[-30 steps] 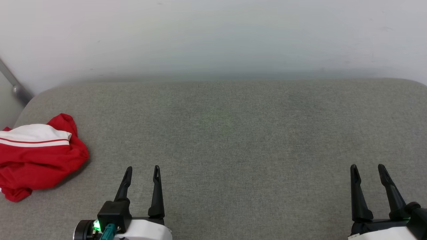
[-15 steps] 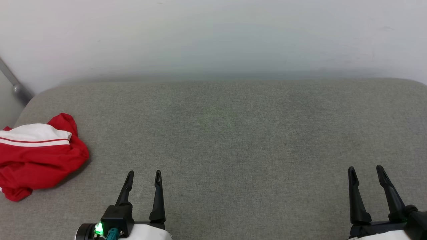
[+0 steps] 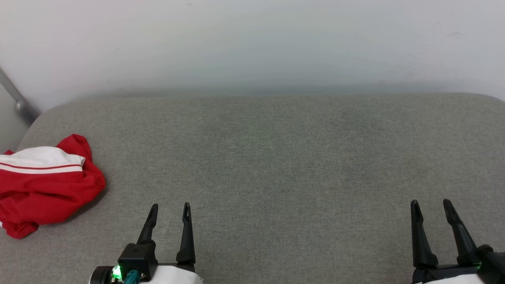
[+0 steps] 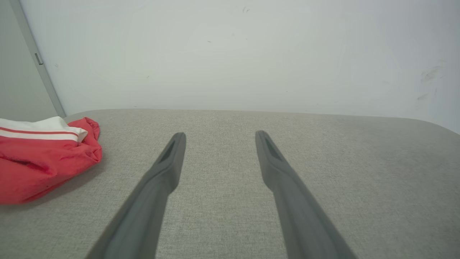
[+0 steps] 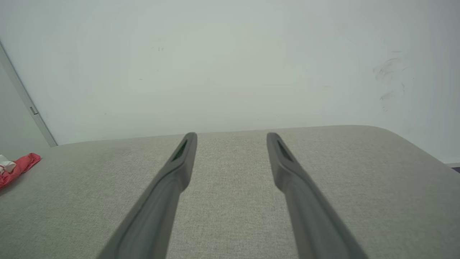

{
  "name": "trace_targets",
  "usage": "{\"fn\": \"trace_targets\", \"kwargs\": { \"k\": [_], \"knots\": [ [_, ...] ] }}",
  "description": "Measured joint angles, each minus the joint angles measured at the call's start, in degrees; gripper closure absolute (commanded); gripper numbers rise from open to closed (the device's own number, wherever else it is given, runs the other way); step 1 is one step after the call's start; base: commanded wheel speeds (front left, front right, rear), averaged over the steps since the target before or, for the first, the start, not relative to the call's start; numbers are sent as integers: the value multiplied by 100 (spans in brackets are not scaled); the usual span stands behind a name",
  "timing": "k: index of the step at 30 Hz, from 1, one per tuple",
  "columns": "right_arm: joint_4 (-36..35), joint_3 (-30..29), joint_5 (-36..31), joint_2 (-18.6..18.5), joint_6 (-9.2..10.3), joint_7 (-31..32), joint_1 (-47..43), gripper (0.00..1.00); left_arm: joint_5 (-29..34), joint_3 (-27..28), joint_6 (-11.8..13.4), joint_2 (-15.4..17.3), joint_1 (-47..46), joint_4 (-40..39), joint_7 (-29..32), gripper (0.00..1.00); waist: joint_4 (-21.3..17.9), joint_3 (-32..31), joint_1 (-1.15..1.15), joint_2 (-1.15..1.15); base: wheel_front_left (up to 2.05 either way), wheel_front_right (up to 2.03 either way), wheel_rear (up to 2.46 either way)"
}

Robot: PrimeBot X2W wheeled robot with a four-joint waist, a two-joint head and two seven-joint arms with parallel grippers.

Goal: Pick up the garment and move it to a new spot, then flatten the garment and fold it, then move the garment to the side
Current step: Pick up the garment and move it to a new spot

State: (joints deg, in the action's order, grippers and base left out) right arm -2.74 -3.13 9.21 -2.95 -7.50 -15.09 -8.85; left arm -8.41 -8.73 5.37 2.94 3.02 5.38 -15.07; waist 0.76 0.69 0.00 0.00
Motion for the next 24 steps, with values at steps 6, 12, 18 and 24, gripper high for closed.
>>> {"fn": "trace_targets", "kwargs": {
  "k": [6,12,18,24],
  "knots": [
    [24,0,41,0,0,0,-2,0,-1,4,16,0,0,15,0,0,7,-5,0,0,0,0,0],
    [20,-10,41,1,0,0,-3,0,1,4,40,-1,-2,20,0,0,62,-2,0,0,0,0,0],
    [0,-15,20,0,-1,0,-18,0,13,40,75,-1,-9,18,0,0,227,5,0,0,0,0,0],
    [-19,-36,-22,0,-1,0,-57,0,47,98,169,-3,-14,0,0,0,527,9,0,0,0,0,0]
  ]
}}
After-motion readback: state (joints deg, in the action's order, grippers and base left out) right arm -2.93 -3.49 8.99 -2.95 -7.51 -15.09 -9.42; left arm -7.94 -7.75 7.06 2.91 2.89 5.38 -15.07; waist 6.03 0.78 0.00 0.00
